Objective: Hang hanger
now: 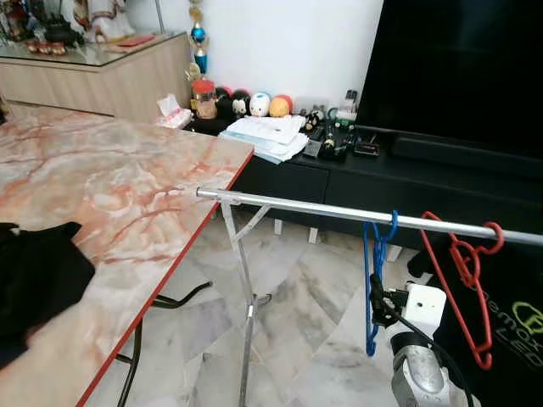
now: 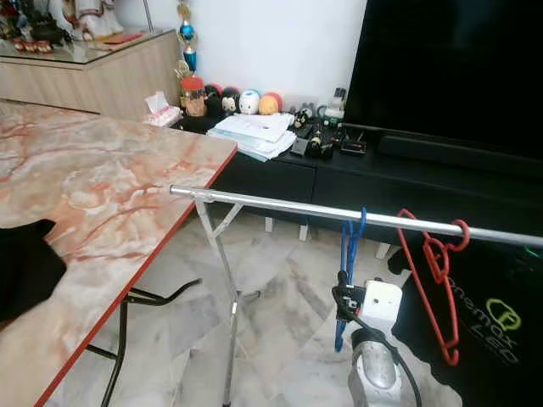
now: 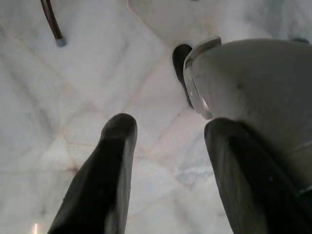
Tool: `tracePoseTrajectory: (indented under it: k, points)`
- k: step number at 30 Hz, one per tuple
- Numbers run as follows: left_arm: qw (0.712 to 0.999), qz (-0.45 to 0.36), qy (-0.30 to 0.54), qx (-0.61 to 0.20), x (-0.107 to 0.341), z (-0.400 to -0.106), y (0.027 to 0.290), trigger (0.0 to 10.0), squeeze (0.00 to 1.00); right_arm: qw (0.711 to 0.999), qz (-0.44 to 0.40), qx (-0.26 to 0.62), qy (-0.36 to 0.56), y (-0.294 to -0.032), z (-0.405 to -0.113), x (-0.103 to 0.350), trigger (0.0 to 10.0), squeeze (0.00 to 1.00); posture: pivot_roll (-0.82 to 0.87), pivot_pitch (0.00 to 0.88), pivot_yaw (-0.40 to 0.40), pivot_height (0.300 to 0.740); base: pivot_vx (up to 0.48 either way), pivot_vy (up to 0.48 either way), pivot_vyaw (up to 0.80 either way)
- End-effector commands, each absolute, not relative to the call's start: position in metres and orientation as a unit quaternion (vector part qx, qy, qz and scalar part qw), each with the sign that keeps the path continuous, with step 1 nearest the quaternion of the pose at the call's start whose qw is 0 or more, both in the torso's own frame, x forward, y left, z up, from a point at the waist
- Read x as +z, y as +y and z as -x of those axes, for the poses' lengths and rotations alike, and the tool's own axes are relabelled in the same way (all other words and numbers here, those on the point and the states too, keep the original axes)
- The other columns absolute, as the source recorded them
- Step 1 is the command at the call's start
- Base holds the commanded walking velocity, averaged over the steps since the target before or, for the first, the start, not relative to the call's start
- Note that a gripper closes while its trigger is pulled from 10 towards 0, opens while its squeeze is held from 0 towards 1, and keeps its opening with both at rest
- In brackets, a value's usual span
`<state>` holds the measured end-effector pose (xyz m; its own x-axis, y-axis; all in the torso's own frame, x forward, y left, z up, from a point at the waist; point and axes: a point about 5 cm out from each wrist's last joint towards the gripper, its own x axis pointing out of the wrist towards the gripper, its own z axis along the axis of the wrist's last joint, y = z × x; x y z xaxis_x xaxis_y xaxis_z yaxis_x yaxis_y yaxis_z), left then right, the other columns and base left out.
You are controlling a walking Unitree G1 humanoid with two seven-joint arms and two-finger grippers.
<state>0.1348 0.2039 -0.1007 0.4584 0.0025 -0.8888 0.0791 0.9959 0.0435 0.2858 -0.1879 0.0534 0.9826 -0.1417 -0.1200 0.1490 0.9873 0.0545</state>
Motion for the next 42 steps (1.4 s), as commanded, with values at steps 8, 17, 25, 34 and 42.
tracePoseTrajectory:
  k: [8, 17, 25, 34, 42]
  points:
    - [0.843, -0.033, 0.537, -0.026, -0.105, -0.124, 0.199, 10.0, 0.00, 0.995, -0.028, -0.073, 0.056, -0.187, -0.291, 0.056, 10.0, 0.00, -0.01, 0.000, 0.026, 0.740, -0.284, 0.000, 0.00]
    - [0.842, -0.033, 0.538, -0.022, -0.105, -0.124, 0.199, 10.0, 0.00, 0.986, -0.059, -0.104, 0.114, -0.200, -0.286, 0.034, 10.0, 0.00, -0.02, 0.000, 0.026, 0.740, -0.058, 0.000, 0.00]
    - [0.843, -0.033, 0.536, -0.021, -0.105, -0.124, 0.198, 10.0, 0.00, 0.974, -0.062, -0.099, 0.193, -0.202, -0.275, 0.004, 10.0, 0.00, -0.02, 0.000, 0.028, 0.740, 0.000, 0.000, -0.65]
    - [0.843, -0.039, 0.536, -0.025, -0.105, -0.126, 0.198, 10.0, 0.00, 0.950, -0.018, -0.078, 0.303, -0.201, -0.255, -0.031, 10.0, 0.00, -0.02, 0.000, 0.033, 0.740, 0.000, 0.000, -0.78]
    - [0.847, -0.053, 0.528, -0.018, -0.103, -0.131, 0.198, 10.0, 0.00, 0.907, 0.008, -0.076, 0.413, -0.206, -0.213, -0.065, 10.0, 0.00, -0.01, 0.000, 0.033, 0.740, 0.000, -0.225, -0.75]
